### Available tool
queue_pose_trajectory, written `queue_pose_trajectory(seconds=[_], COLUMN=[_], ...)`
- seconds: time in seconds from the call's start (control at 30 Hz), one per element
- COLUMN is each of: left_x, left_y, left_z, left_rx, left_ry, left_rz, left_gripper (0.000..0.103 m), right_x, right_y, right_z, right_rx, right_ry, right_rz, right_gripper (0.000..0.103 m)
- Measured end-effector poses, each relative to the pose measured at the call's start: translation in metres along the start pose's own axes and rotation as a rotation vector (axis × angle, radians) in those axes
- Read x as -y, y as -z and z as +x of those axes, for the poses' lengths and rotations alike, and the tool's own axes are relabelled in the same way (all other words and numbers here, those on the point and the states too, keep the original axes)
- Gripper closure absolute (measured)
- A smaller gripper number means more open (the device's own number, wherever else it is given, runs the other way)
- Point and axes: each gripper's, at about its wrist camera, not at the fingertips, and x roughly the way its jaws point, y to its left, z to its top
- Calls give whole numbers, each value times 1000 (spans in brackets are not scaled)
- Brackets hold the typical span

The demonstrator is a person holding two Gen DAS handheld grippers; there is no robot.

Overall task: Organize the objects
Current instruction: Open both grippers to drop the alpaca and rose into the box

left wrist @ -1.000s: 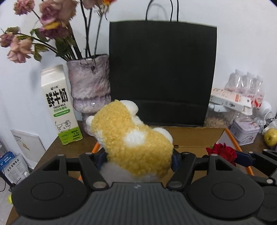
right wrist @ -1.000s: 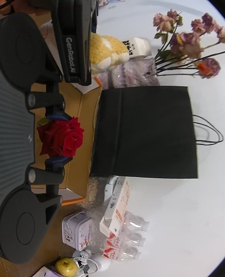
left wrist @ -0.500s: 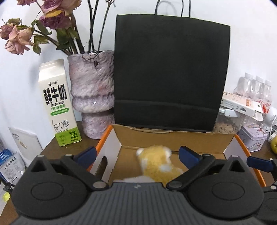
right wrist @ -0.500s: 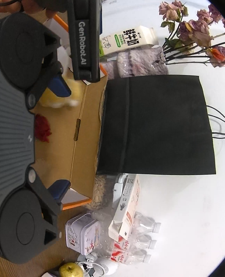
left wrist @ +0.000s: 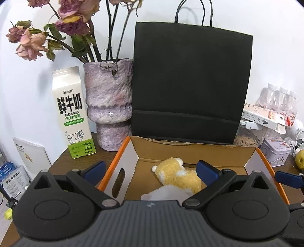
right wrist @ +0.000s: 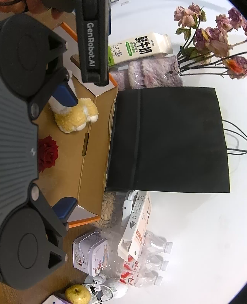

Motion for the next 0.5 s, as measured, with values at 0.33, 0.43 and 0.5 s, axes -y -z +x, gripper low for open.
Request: queue_pose_trajectory(seconds=[0.33, 0.43, 0.5], left_x=[-7, -9, -11], left_y=[9, 13, 18], left_z=[-38, -53, -63], left_rx=[6, 12, 15], left_ry=[-1, 0, 2], left_rz=[-2, -4, -2], left_gripper=[0, 0, 0], right_x=[-10, -14, -16], right_y=[5, 9, 12], right_z=[-41, -56, -66], right_rx=[16, 24, 28], right_ry=[-5, -9, -18], right_rz=[-17, -15, -14], right_gripper=[1, 1, 1])
